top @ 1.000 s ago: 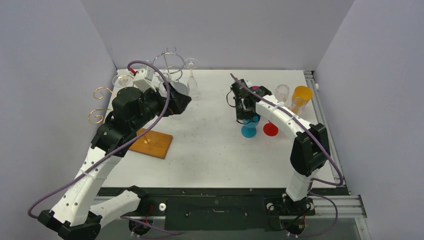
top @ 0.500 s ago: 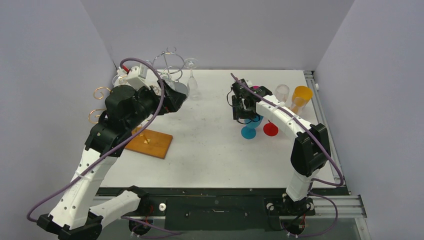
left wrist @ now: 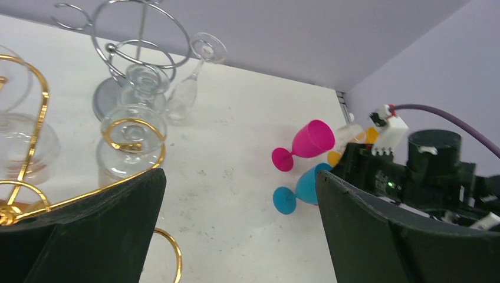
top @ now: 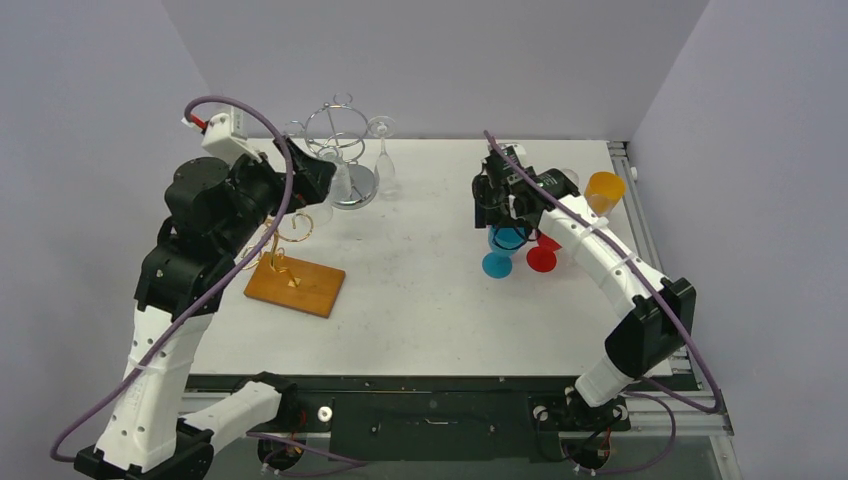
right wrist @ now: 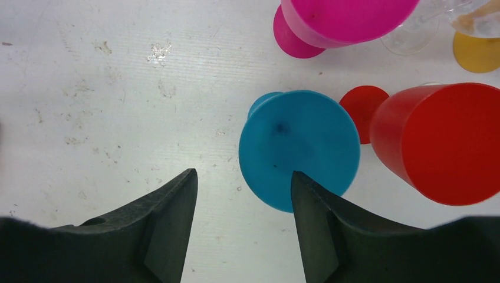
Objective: Take the wine glass off the wine glass rack
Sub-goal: Place the wine glass at the center of the board, then pick up the wine glass from the wine rack.
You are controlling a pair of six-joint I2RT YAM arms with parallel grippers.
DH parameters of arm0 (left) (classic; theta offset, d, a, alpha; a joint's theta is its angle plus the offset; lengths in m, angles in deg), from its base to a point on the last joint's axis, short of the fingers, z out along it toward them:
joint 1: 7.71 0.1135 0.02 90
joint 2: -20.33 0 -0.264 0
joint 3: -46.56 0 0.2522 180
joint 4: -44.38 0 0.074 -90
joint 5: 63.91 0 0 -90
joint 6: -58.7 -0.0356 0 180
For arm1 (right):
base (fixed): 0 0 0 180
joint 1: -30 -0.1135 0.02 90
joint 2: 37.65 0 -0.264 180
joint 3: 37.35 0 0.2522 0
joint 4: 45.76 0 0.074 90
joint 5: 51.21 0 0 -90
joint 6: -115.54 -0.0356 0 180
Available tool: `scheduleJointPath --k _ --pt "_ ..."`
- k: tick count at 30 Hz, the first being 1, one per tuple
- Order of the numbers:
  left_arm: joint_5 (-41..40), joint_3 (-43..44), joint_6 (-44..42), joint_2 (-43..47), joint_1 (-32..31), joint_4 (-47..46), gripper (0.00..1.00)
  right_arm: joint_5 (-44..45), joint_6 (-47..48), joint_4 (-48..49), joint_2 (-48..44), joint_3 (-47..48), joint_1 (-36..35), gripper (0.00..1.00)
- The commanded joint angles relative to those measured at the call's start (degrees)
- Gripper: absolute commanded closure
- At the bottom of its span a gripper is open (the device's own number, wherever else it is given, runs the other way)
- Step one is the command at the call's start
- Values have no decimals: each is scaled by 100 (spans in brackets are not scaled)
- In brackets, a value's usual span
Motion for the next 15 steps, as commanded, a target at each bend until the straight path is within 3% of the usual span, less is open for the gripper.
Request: scheduleJointPath --k 1,8,15 --pt "-295 478 -243 -100 385 293 4 129 72 -111 -544 203 116 44" --pt "-625 888 -382 -327 1270 727 2 -24 76 -151 -1011 332 151 42" --pt "933 732 233 -540 3210 582 17 -551 -23 56 -1109 624 143 42"
